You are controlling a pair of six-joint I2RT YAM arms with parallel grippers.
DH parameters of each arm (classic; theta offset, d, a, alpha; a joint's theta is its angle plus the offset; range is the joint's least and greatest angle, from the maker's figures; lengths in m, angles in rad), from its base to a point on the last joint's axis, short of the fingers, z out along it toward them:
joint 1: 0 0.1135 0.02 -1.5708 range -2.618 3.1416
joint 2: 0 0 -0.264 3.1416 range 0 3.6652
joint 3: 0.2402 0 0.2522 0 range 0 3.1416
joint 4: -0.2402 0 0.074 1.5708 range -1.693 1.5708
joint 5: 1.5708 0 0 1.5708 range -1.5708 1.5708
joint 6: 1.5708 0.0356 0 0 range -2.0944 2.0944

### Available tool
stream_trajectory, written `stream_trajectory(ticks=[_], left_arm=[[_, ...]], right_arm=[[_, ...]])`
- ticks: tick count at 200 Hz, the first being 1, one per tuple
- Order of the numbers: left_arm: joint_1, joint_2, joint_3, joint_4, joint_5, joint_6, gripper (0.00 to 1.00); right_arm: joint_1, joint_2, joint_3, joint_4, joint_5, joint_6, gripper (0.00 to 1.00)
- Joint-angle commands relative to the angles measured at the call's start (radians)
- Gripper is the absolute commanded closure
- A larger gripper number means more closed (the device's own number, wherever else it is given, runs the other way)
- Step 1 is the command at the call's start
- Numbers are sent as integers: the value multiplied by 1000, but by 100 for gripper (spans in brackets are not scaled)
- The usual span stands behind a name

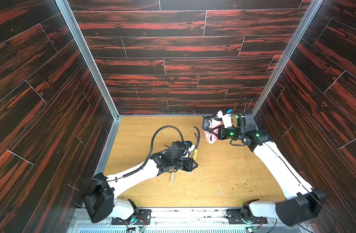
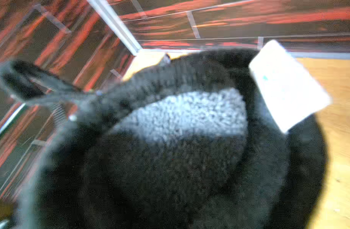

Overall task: Wipe small sickles with rags
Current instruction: Wipe the small sickle.

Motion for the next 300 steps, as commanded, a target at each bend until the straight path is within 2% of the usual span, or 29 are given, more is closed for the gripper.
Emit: stream_trajectory(ticks=[1, 46, 78, 113, 158, 223, 300], left_arm=[[-19, 16, 57, -180, -128, 123, 100], [-45, 25, 99, -206, -194, 148, 100], [-64, 31, 120, -224, -241, 159, 100], [-103, 46, 159, -248, -332, 185, 100], [-161, 43, 193, -303, -459, 218, 100], [-195, -22, 147, -266, -528, 223, 100], [-204, -115, 93, -200, -564, 207, 100]], right_arm=[[52, 17, 17, -102, 55, -15, 100], [134, 66, 5, -141, 94, 2, 100], [175, 105, 4, -134, 79, 21, 100], [184, 173, 29, -140, 48, 31, 100], [183, 286, 68, -161, 91, 31, 100], [119, 348, 114, -142, 85, 45, 100], [-17, 465, 138, -116, 45, 17, 100]])
